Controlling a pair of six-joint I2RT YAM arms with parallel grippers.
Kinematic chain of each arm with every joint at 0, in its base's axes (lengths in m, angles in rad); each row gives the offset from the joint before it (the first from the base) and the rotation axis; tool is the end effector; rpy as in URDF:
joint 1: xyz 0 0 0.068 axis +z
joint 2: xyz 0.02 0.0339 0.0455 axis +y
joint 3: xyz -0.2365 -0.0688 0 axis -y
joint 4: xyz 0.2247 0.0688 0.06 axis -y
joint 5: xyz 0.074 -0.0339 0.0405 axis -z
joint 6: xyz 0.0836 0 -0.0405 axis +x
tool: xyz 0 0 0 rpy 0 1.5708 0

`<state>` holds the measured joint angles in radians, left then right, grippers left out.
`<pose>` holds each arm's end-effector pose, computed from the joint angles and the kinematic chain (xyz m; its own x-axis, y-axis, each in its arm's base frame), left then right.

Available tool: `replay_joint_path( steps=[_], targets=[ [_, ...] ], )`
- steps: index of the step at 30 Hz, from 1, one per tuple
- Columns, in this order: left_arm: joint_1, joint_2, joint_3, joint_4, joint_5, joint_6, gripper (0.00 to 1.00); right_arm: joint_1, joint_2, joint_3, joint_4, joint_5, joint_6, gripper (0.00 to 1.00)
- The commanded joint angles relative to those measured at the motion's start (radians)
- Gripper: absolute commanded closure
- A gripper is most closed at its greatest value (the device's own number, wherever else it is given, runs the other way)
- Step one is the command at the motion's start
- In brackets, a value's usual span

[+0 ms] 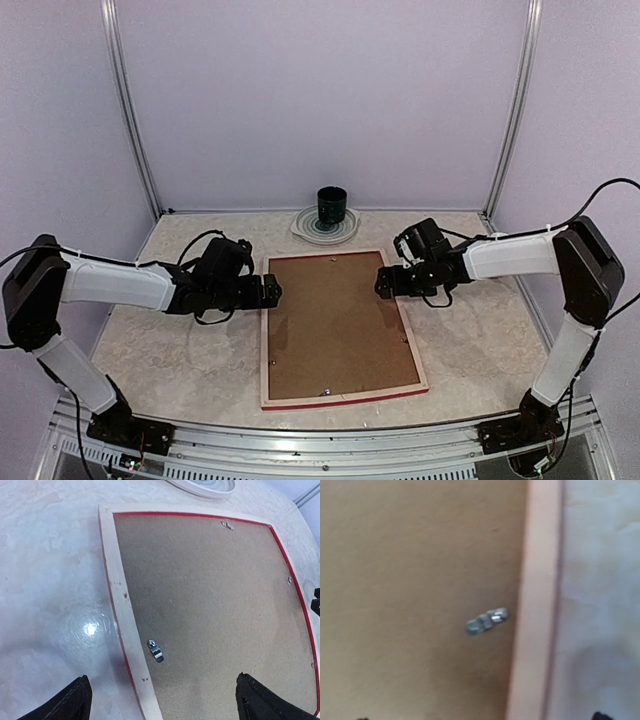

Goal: Put the photo into the frame
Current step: Press the fastener onto the backboard.

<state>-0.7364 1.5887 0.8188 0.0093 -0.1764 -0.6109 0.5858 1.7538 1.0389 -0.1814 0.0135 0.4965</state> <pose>0.2622 -0.2179 0.1289 -0.7436 -0.0881 -0.6628 0.1715 0.9330 -0.3164 0.3093 0.2039 0.1210 -0.8322 0.0194 -0.5541 -0.1699 0.9424 0.2882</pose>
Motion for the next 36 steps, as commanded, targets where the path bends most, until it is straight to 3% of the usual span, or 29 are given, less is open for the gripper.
replay_joint_path(
  steps=[1,7,16,22,36],
  targets=[
    [0.043,-0.045,0.060,-0.128,-0.057,0.049,0.01,-0.011,-0.033,-0.037,0.011,0.092,0.023,0.04],
    [0.074,-0.028,0.130,-0.261,-0.064,0.095,0.01,-0.011,-0.058,-0.133,0.092,0.137,0.029,0.05],
    [0.074,0.085,0.208,-0.296,-0.048,0.135,0.01,-0.011,-0.055,-0.140,0.108,0.129,0.016,0.06],
    [0.077,0.212,0.282,-0.312,-0.043,0.155,0.09,-0.011,-0.057,-0.148,0.119,0.120,0.016,0.07],
    [0.069,0.293,0.323,-0.305,0.035,0.153,0.23,-0.011,-0.053,-0.153,0.131,0.086,0.019,0.08]
  ],
)
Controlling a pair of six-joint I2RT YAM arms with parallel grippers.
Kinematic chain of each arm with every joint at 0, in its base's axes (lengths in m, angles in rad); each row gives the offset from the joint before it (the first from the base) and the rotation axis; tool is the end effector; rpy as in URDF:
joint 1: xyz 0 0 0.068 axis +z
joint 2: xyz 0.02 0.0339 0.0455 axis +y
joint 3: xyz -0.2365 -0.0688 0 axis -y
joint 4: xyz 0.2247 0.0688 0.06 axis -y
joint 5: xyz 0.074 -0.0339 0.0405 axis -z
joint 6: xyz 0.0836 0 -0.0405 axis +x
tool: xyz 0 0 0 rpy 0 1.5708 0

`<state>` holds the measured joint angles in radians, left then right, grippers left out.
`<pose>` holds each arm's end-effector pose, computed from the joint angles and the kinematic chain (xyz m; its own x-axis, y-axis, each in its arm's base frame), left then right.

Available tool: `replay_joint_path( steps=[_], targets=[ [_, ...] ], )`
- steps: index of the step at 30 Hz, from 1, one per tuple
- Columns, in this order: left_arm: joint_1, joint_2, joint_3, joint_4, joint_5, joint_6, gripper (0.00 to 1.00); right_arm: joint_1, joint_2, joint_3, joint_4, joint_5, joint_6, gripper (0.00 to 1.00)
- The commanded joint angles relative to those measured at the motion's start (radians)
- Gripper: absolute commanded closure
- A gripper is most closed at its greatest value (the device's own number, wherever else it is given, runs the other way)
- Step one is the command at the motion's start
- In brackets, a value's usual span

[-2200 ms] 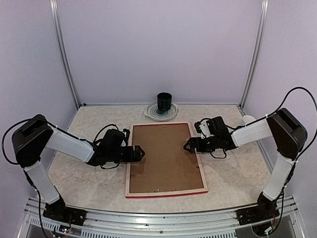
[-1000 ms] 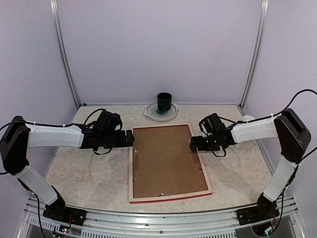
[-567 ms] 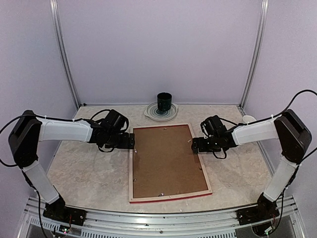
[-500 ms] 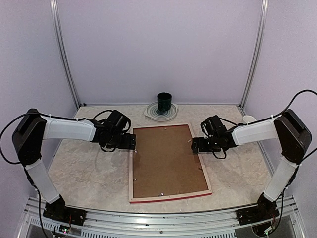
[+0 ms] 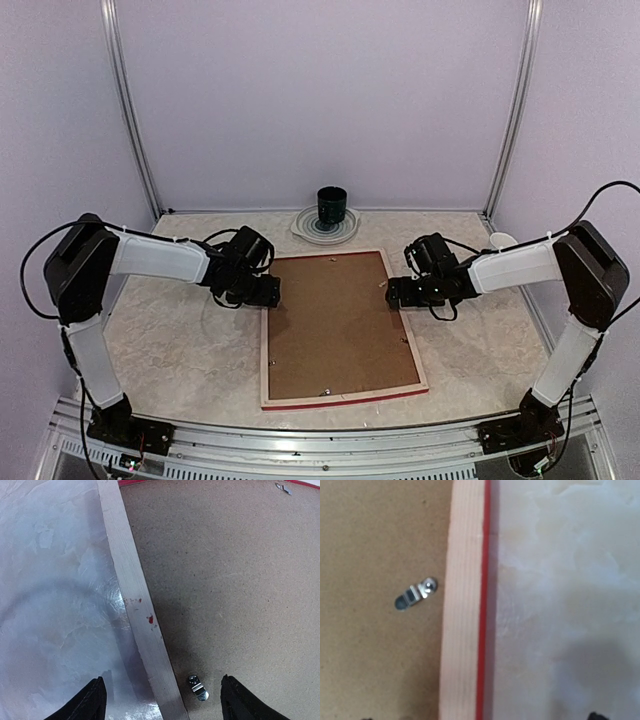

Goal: Put the photo into the frame
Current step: Press the fastener onto the backboard.

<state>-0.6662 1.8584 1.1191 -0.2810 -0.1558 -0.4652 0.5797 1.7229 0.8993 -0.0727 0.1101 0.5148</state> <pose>0.3032 -0.2218 0.0998 -0.8441 0.0998 -0.5268 0.1880 0.9752 -0.1165 0.2984 0.1844 0.1005 -0.8085 0.0556 -0.5858 -0.1022 0.9671 0.2328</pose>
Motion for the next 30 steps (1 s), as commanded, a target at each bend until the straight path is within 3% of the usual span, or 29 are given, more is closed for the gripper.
replay_joint_path(
  steps=[1,30],
  targets=[
    [-0.002,0.025,0.020,-0.014,0.010,0.007,0.24,-0.005,-0.021,-0.013,0.023,-0.012,0.001,0.08],
    [-0.019,0.047,0.040,-0.069,-0.023,0.023,0.47,-0.005,-0.008,-0.011,0.030,-0.033,0.002,0.08]
  ],
)
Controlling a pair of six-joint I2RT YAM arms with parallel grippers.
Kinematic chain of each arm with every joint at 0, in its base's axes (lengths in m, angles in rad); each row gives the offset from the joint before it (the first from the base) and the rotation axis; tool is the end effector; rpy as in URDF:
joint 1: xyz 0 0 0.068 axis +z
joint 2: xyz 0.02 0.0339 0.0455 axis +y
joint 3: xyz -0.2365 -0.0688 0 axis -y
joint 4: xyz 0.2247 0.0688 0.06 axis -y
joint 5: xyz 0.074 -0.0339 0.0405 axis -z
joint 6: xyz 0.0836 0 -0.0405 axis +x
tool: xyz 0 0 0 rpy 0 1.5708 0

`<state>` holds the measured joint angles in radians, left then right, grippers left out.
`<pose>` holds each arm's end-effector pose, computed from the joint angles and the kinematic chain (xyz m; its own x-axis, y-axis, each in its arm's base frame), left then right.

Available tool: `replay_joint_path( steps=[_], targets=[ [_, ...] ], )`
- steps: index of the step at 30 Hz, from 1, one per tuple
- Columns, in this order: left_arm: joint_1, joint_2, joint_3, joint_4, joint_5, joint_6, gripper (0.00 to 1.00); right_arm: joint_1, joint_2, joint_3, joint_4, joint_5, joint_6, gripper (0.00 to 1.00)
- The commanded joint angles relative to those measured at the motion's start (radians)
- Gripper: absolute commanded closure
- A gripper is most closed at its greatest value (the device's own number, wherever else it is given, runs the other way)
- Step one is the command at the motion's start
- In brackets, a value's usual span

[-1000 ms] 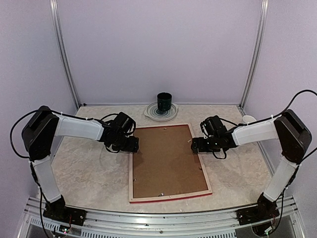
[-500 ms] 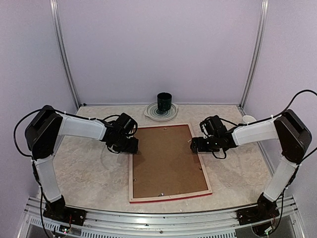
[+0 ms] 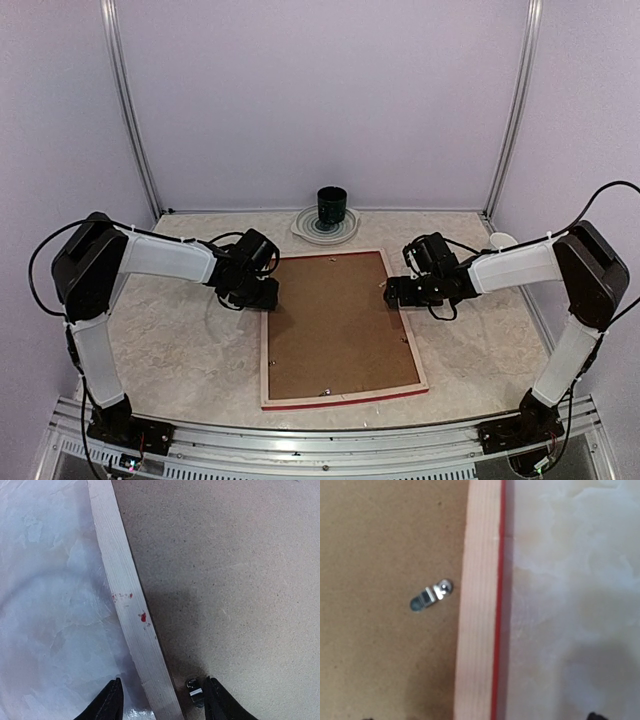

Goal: Put the photo into the frame
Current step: Press the fastener onto the backboard.

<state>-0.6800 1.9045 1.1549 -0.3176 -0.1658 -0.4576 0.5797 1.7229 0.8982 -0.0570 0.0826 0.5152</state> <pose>0.3028 -0.2272 0.0907 -0.8576 0.1331 -0.4968 0.1999 0.9762 -0.0835 0.2986 0.1873 0.1016 -0.8093 0.0571 -0.5847 -0.1187 0.9589 0.2579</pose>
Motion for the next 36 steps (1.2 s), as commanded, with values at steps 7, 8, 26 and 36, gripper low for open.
replay_joint_path(
  steps=[7,8,26,36],
  targets=[
    [-0.005,-0.009,-0.008,-0.037,-0.018,0.019,0.53,-0.004,0.004,-0.007,0.017,-0.011,0.002,0.08],
    [-0.004,-0.013,-0.011,-0.036,-0.018,0.018,0.54,-0.004,0.005,-0.007,0.017,-0.012,0.002,0.09],
    [0.002,-0.032,-0.041,-0.025,-0.023,0.017,0.84,-0.005,0.004,-0.007,0.016,-0.017,0.000,0.09],
    [0.002,-0.043,-0.054,-0.018,-0.029,0.006,0.82,-0.005,0.006,-0.007,0.016,-0.019,0.000,0.09]
  ],
)
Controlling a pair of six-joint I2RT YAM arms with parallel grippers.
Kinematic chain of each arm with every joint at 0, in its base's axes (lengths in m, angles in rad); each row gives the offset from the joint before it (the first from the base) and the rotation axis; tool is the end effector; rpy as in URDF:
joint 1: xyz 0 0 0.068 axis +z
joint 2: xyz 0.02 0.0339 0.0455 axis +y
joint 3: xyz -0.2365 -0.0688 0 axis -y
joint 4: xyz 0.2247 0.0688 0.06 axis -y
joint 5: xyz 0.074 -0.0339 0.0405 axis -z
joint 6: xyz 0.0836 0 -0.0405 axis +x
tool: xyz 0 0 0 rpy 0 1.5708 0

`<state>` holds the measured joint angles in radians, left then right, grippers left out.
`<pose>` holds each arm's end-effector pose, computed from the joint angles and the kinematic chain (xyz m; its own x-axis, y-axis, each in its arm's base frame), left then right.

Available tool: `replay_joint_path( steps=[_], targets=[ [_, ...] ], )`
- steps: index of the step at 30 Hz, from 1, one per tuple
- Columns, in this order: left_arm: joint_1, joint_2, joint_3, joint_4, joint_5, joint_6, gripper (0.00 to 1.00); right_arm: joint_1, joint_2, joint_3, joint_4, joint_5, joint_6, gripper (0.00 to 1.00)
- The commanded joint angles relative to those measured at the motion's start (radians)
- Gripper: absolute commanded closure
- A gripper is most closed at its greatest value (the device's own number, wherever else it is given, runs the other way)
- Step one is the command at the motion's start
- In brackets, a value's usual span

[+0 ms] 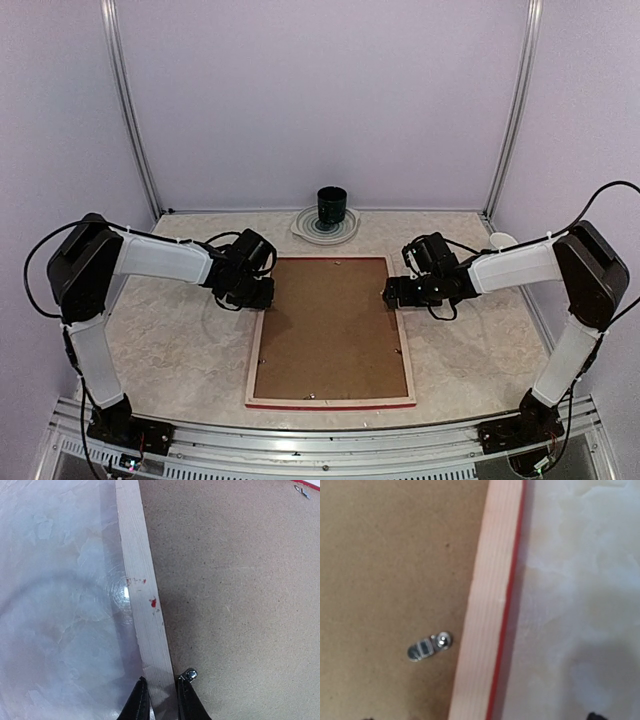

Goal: Put the photo into the frame
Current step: Press the fastener onto the backboard.

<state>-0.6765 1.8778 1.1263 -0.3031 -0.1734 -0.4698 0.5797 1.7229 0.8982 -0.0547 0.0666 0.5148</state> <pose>0.3005 -0.2228 0.0934 -0.8538 0.1137 -0.5080 0.1836 0.9789 -0.0897 0.2982 0.1886 0.1017 -0.8126 0.0552 -0.5802 -0.1275 0.9546 0.2693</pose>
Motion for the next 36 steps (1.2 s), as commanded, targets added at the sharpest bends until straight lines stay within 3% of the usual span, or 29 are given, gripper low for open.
replay_joint_path(
  steps=[1,9,17,28,36],
  targets=[
    [-0.001,-0.020,-0.023,-0.033,-0.022,0.017,0.78,-0.005,0.007,-0.007,0.014,-0.004,-0.001,0.09],
    [-0.001,-0.073,0.015,-0.042,-0.032,0.020,0.56,-0.005,0.023,0.001,0.014,-0.024,-0.004,0.11],
    [0.003,-0.024,0.046,-0.057,0.006,0.053,0.55,-0.005,0.023,-0.001,0.014,-0.022,-0.006,0.11],
    [0.013,0.033,0.043,-0.058,0.000,0.068,0.60,-0.004,0.029,0.002,0.015,-0.029,-0.006,0.12],
    [0.023,0.052,0.032,-0.046,-0.022,0.062,0.79,-0.004,0.030,0.002,0.016,-0.026,-0.007,0.12]
  ],
)
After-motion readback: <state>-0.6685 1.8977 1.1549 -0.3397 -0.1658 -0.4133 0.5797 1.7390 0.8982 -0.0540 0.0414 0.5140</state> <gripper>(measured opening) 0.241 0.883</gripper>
